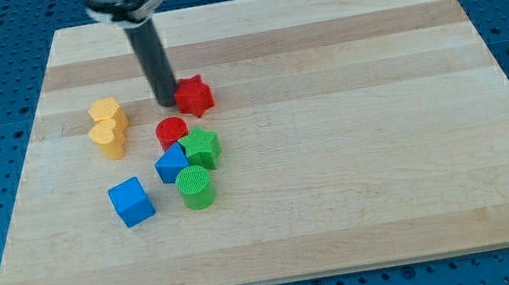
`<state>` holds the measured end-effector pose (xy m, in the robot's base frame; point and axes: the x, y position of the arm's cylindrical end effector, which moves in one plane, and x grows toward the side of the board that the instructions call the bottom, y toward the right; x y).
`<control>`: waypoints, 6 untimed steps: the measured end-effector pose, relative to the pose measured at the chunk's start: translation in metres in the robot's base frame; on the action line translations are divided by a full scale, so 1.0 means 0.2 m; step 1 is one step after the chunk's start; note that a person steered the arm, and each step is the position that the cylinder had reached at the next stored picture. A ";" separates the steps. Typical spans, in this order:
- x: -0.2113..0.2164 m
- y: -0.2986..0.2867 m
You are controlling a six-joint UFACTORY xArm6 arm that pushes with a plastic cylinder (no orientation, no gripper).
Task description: Push the red star towards the center
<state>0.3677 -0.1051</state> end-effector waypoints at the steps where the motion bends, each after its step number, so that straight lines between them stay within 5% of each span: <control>1: 0.01 0.00; 3: 0.06 -0.18; 5: 0.06 0.28; 6: 0.07 0.22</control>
<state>0.3814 -0.0616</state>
